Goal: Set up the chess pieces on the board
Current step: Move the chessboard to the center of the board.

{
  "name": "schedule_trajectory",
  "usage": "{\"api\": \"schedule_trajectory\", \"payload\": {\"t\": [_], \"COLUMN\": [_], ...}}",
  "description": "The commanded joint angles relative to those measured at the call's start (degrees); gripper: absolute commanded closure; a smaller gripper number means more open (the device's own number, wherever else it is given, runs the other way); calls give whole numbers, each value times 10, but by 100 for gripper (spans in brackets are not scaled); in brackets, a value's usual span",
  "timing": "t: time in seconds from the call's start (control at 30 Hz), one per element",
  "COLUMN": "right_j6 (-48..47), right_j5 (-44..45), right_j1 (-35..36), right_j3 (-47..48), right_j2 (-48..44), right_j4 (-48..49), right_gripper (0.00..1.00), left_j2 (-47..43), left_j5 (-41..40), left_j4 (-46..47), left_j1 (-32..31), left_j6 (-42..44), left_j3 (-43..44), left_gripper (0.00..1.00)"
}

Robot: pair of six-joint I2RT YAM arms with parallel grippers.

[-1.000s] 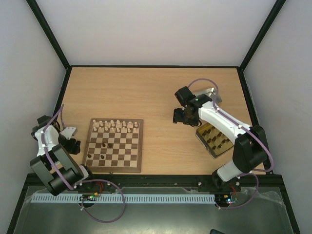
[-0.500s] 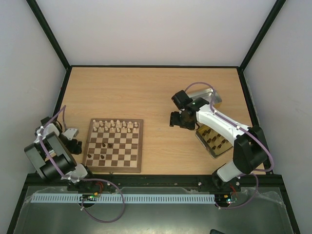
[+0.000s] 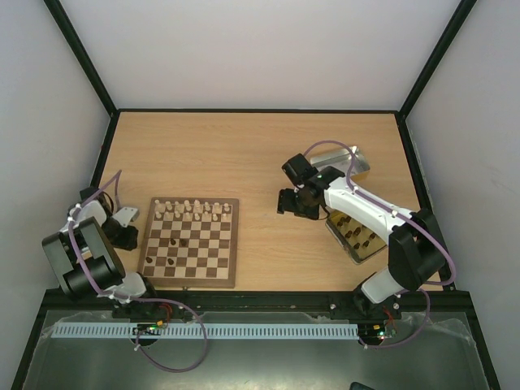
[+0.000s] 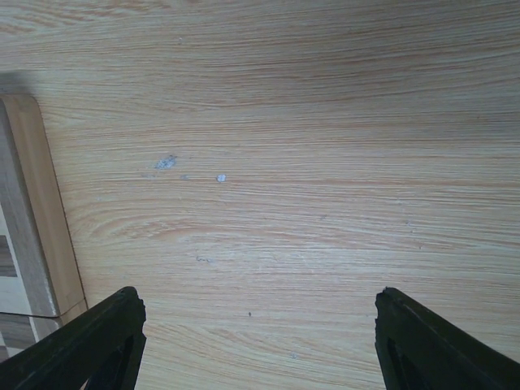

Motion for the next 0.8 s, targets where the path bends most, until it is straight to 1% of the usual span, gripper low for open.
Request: {"api": "schedule_trajectory", "payload": {"t": [0.0,0.1,0.23,0.27,0.43,0.6,0.77], "right_j6": [7,7,5,5,5,6,5], "right_j5": [-3,-6,-8,-9,-13,-20,-22], "right_j1": [3,3,3,3,3,3,3], "right_j3": [-9,-16,-23,-27,-41,-55,-66], "right_j2": [-7,-8,-8,-9,-14,-17,-19], "right_j4": [11,17,23,25,34,45,50], "right_gripper": [24,24,24,24,24,24,24], "left_j2": [1,-3,-7,-9,-17,-24,-26], "left_j5": [32,31,32,32,44,46,48], "left_j4": [-42,-51,-65,-68,-79,-81,-88], "left_j1": [-13,-17,-24,-27,-55,-102,-141], "left_j6": [4,5,5,3,-10,-34,-39], "left_j3": [-15,-15,-16,-17,-15,-11,2], "left_gripper": [55,74,95,98,98,98,98]}}
